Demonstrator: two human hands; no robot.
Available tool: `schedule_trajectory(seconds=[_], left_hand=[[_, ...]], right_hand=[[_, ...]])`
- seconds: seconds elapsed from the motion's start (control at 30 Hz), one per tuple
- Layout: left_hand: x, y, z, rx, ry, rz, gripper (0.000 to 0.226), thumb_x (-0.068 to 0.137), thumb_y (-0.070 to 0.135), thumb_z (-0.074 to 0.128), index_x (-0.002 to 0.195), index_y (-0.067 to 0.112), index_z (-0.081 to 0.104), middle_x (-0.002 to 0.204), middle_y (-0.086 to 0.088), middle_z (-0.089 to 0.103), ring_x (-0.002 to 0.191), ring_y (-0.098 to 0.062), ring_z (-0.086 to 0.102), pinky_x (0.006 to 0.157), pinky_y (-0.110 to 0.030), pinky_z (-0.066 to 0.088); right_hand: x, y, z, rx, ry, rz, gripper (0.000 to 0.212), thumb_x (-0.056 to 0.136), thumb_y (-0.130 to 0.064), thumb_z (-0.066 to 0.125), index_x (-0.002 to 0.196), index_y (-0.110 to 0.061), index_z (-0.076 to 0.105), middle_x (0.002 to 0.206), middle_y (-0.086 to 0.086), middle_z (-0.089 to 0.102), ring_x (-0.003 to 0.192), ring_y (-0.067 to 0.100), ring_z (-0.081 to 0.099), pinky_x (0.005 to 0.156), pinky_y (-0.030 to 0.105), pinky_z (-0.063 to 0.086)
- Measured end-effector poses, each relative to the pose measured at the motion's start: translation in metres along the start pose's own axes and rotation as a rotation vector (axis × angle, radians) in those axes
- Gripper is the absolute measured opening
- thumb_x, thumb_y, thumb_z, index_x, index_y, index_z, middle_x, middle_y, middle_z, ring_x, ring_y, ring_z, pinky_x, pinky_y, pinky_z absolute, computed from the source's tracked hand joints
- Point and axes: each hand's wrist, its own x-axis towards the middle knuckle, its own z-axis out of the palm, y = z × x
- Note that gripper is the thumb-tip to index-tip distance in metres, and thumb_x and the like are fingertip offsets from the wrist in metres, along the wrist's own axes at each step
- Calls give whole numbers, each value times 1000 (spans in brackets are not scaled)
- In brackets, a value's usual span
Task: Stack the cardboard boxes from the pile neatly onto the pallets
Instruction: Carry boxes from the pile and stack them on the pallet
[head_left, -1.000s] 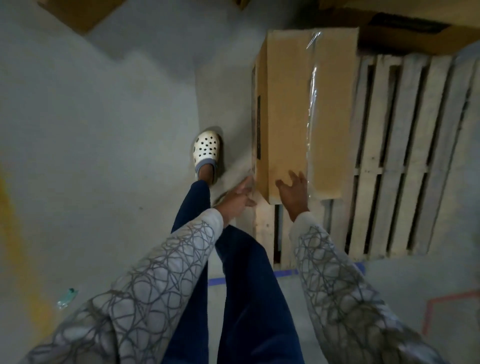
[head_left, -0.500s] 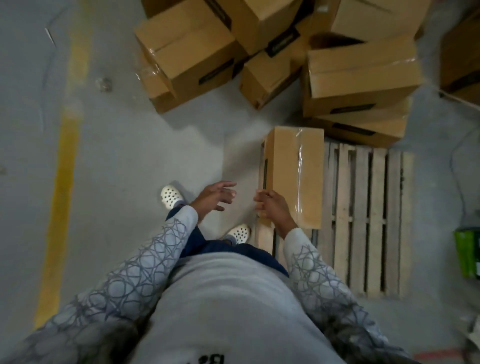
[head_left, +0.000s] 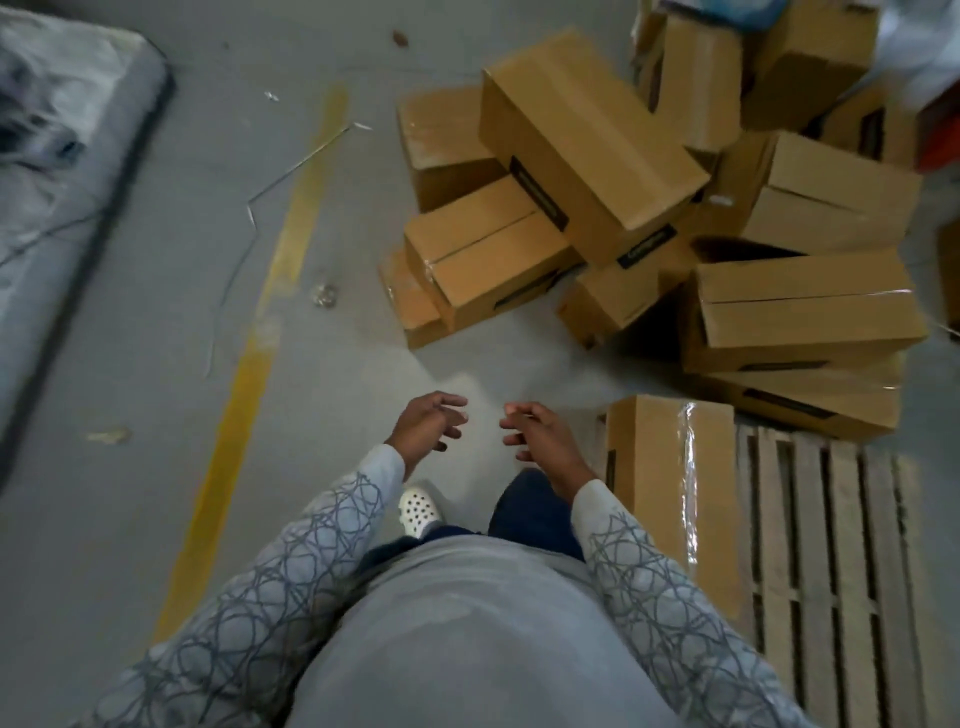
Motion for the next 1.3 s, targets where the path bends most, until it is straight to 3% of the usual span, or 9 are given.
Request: schedule_trajectory(seconds=[0.1,0.3,0.43,0.67,0.93,1.03,1.3], left_hand=[[27,18,-18,-19,54,-14,22,95,10,63,114,16,72,107,-10,76,89,-24,69,76,-35,52],[101,85,-33,-79,70,-1,23,94,4,62,113,12,72,105,-12,76,84,-23,67,73,-35,51],[155,148,-34,-73,75,35,22,94,6,63,113,12,71,106,-13,75,80,-21,67,72,-35,50],[220,258,-28,-90,46,75,22,92,5,65,111,14,72,100,-13,76,77,-18,67,69,-33,49],[294,343,-21,1,-63,97,18,91,9,66,107,15,73,104,-11,77,83,-22,67,72,-35,51],[319,374,-7,29,-119,83,17,92,11,67,108,15,72,106,-12,77,84,-22,67,69,-34,52],[384,423,58,40,-122,-27,25,94,10,65,119,6,70,111,-13,74,88,-22,65,69,-32,51]], right_hand=[[24,-27,2,48,17,4,23,101,-35,62,118,-20,67,110,1,74,94,21,70,80,34,53],[101,-90,-9,154,37,57,19,99,-16,64,117,-10,68,98,6,72,75,14,64,59,22,47],[176,-153,-35,123,0,-4,22,104,-27,58,122,-17,65,112,8,72,88,17,65,71,28,51],[259,-263,-85,203,132,-58,24,102,-35,61,117,-19,68,105,1,76,85,12,68,72,28,50],[294,-288,-119,315,300,-33,23,101,-37,62,119,-24,69,106,-2,77,98,21,71,83,35,54],[301,-297,-140,397,387,-25,23,100,-34,63,119,-22,69,106,0,76,95,18,70,85,35,54],[364,-311,-222,415,405,50,20,102,-29,61,115,-16,71,103,3,77,87,16,69,70,26,52]])
